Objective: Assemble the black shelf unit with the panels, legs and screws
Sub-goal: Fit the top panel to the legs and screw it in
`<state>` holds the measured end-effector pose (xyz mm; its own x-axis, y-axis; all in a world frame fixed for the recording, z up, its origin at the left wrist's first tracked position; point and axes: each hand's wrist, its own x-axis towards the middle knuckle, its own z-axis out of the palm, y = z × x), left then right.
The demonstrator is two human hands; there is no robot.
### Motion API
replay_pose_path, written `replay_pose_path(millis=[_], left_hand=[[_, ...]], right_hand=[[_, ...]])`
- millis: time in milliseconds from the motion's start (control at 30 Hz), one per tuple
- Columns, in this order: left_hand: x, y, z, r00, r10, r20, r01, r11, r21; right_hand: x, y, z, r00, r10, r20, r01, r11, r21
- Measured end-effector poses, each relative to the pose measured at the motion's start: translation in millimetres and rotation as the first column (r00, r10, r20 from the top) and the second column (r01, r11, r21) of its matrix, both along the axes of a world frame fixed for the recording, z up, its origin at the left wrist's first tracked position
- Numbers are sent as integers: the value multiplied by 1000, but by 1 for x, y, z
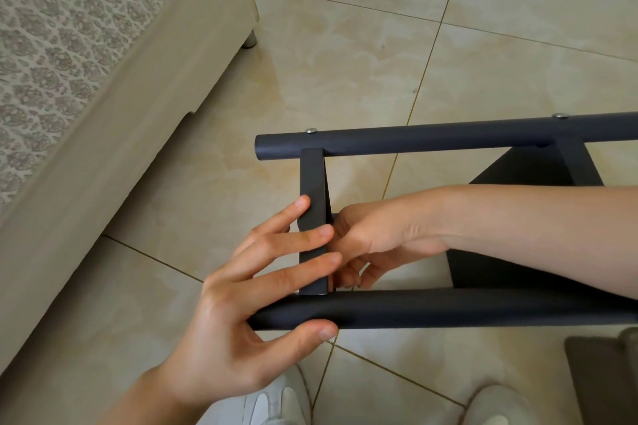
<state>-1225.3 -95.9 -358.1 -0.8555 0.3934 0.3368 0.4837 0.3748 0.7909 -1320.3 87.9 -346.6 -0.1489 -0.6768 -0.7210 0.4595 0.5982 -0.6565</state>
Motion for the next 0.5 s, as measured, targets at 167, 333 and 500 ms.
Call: replay_pose_path(millis=[167, 333, 500], left_hand=[[0, 0, 0, 1000, 0, -6, 0, 1000, 6], [1, 0, -1, 1000, 2, -5, -2, 1000, 6], [1, -1, -1, 1000, 2, 0, -2, 1000, -3]], right_hand=[[-3, 4, 2, 996, 7, 89, -3, 999, -46], [0, 2, -3, 997, 29, 71, -28, 1000, -14], [0, 3, 0, 992, 2, 122, 5, 999, -52]])
